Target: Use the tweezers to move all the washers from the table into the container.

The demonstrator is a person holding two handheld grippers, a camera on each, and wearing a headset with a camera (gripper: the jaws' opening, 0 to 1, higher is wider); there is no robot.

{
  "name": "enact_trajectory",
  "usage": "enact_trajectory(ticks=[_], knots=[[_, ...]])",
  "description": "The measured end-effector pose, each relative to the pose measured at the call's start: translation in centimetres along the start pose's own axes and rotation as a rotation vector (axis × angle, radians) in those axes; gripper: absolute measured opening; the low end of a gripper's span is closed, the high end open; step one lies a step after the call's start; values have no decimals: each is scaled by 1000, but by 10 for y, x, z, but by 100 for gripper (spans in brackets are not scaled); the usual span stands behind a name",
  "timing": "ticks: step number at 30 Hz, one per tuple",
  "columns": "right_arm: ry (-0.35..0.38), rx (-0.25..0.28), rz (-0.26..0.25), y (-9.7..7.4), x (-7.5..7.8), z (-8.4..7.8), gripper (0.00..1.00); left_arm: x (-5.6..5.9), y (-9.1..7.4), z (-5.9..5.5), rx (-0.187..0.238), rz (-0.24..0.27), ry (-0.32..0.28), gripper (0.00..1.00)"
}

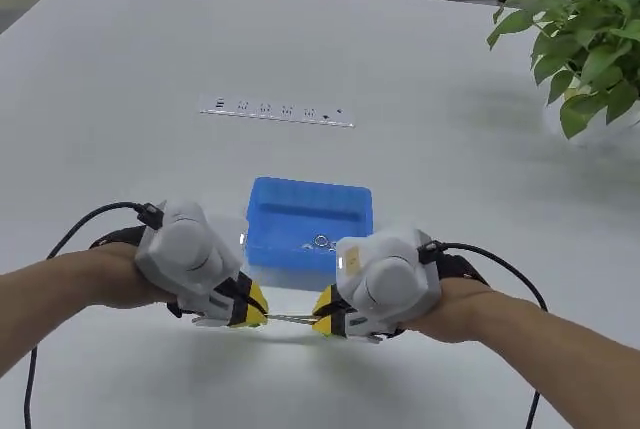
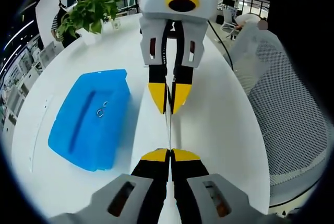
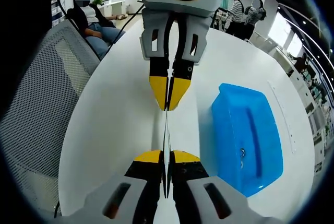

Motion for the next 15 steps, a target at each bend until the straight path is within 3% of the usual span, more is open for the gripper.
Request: enact_trajectory(ticks=[15], knots=[[17, -31, 42, 13, -7, -6, 8, 10, 13, -8, -49, -50, 0, 4]])
Point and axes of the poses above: the centre of the closed fingertips' face, and the gripper's own axes: y roughly forward along the fingers, x roughly to its right, z roughly out of its top, the point moved 7 cm from there along -y, roughly backward along the fingers, and after that the axes turned 12 degrees about z, right-handed, at the moved point
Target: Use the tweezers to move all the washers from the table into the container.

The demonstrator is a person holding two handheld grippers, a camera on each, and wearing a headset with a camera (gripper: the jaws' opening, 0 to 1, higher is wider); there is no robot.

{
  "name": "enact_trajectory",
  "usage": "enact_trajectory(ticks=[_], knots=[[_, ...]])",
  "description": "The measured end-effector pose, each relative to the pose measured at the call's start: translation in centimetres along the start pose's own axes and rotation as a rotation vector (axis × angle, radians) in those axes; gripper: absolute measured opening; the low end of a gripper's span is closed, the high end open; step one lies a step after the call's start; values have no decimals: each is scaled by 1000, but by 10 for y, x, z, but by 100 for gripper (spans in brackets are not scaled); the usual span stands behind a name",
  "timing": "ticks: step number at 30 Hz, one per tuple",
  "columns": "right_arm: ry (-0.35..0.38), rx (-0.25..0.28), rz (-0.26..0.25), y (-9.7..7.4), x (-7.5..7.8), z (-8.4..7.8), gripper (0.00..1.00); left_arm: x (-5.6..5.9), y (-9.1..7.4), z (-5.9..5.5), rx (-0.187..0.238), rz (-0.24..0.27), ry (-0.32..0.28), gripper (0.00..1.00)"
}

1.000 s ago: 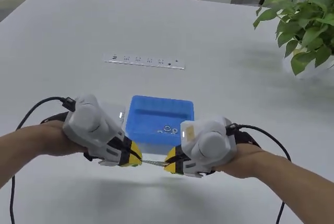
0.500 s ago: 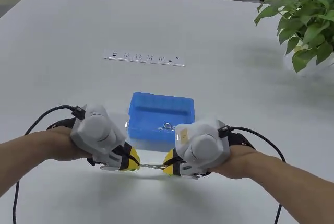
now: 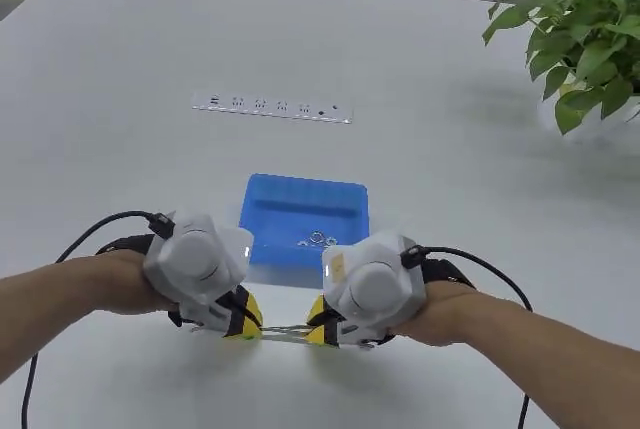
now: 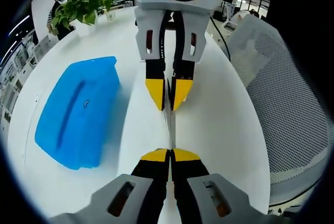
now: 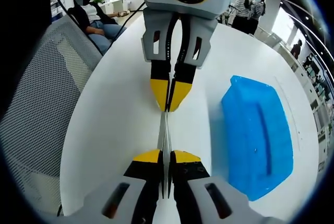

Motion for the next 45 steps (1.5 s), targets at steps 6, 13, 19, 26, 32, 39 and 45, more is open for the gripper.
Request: enact_trajectory(ticks=[6, 13, 19, 26, 32, 39, 45], knots=[[3, -6, 0, 3, 0, -2, 8, 0, 3, -1, -4, -6, -8, 5], [12, 9, 5, 5, 2, 1, 9, -1, 0, -4, -14, -13, -29, 5], [7, 5, 4, 6, 1, 3, 10, -1, -3, -6, -23, -17, -35, 5], [12, 11, 0, 6, 1, 2, 10, 1, -5, -7, -37, -16, -42, 10], [1, 23, -22, 5, 0, 1, 19, 3, -8, -9, -38, -4, -44, 19], [-6, 44, -73, -1, -2, 2, 26, -1, -18, -10, -10, 38, -84, 31], [42, 88, -119, -11, -2, 2, 32, -1, -28, -10, 37, 63, -155, 41]])
Point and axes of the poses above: the centre of the closed fingertips' face, and the gripper's own axes: y roughly forward along the fingers, x roughly to its right, z roughly out of its top, the point moved 7 cm from there along -y, roughly backward along the fingers, and after that the axes turned 12 degrees about z, right-handed, at the moved point
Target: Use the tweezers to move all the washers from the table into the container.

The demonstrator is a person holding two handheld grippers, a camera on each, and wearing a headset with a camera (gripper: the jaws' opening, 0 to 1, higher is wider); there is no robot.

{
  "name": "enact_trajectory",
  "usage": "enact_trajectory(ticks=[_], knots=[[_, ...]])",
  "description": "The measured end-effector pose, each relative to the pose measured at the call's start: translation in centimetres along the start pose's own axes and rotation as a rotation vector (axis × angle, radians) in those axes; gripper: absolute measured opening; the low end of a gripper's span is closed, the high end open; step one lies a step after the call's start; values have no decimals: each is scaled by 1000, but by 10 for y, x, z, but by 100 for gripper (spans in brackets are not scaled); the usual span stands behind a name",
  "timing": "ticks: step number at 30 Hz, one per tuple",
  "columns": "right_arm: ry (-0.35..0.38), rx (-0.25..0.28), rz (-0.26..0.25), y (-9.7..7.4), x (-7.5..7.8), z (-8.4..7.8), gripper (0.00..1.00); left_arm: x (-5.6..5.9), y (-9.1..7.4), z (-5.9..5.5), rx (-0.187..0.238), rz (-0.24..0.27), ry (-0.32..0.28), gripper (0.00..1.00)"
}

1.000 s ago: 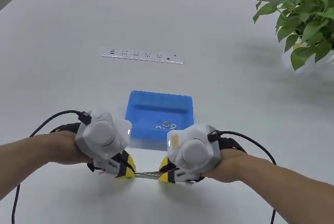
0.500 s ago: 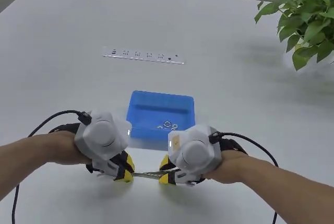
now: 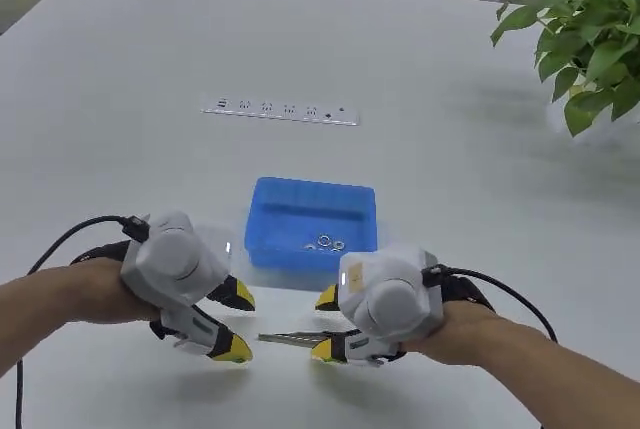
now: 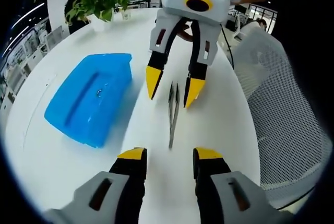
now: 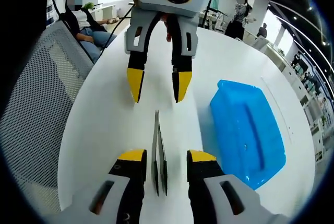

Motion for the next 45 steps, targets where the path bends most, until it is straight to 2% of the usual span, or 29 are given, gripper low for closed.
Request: enact_trajectory(ticks=[3, 7, 12, 15, 21, 32, 37, 45], knots=[[38, 24, -31, -7, 1, -1, 35, -2, -5, 2, 42, 33, -88, 50], [94, 68, -66, -18, 0, -2, 40, -5, -14, 6, 105, 77, -150, 56], [141, 124, -124, -31, 2, -4, 45, -7, -26, 8, 160, 127, -185, 61], [153, 138, -150, -39, 0, -7, 47, -7, -30, 8, 172, 145, -204, 64], [185, 171, -200, -52, -3, -14, 54, -8, -41, 11, 227, 196, -236, 67], [271, 281, -305, -87, -11, -21, 69, -4, -63, 24, 291, 269, -290, 78], [322, 328, -361, -102, -15, -21, 74, 2, -70, 30, 322, 304, -315, 82], [374, 384, -389, -116, -27, -16, 84, 11, -83, 33, 341, 369, -373, 92]])
Point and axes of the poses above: the centre of the closed fingertips' face, and the gripper's own axes: y roughly forward along the fingers, x roughly to its right, z roughly out of its top, the point moved 7 cm from there along -y, roughly backward along the fingers, and after that the axes turned 12 degrees about z, right-handed, at the moved point
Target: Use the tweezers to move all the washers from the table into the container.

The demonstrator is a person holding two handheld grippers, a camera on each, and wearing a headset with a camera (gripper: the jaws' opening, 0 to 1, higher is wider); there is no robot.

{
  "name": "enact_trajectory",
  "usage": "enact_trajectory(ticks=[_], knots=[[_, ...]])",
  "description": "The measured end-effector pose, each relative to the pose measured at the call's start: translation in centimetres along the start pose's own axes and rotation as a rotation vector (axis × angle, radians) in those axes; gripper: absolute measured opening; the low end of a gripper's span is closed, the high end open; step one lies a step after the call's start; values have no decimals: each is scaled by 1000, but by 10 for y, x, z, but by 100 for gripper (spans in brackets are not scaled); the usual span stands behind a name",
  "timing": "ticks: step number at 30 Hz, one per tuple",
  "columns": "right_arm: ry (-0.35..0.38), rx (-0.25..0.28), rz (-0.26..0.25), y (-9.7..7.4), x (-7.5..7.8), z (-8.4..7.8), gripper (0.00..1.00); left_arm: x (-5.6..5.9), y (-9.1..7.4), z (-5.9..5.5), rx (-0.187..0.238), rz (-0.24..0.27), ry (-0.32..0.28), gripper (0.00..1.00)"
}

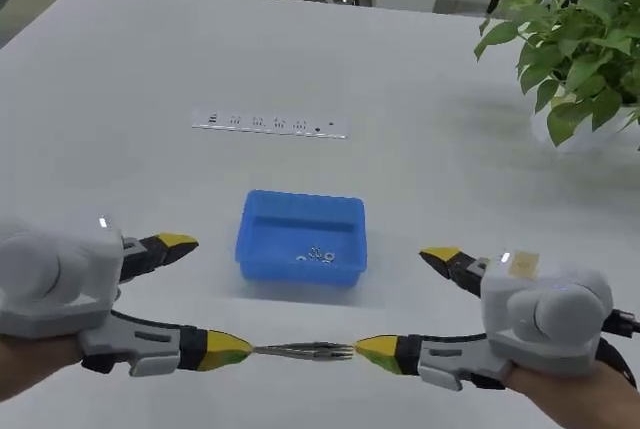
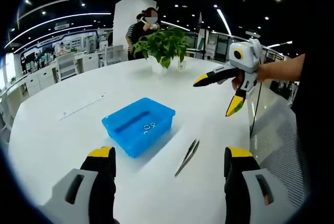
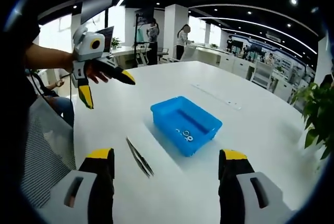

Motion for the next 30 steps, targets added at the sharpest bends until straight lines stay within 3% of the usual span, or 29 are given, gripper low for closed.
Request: enact_trajectory(ticks=[12, 17, 30], knots=[[47, 28, -72, -17, -5, -12, 93, 5, -13, -6, 16, 81, -42, 99], [54, 35, -71, -18, -8, -17, 100, 3, -16, -5, 40, 114, -41, 99], [37, 34, -71, -21, -9, -17, 100, 2, -19, -6, 52, 107, -36, 99]])
Point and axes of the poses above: the centre of the closed fingertips' face, and the gripper's own axes: y roughly forward along the fingers, x roughly to its right, z roughly out of its top, the point moved 7 cm from there along -y, roughly backward along the fingers, and after that the axes turned 12 degrees about z, right-handed, at the moved point
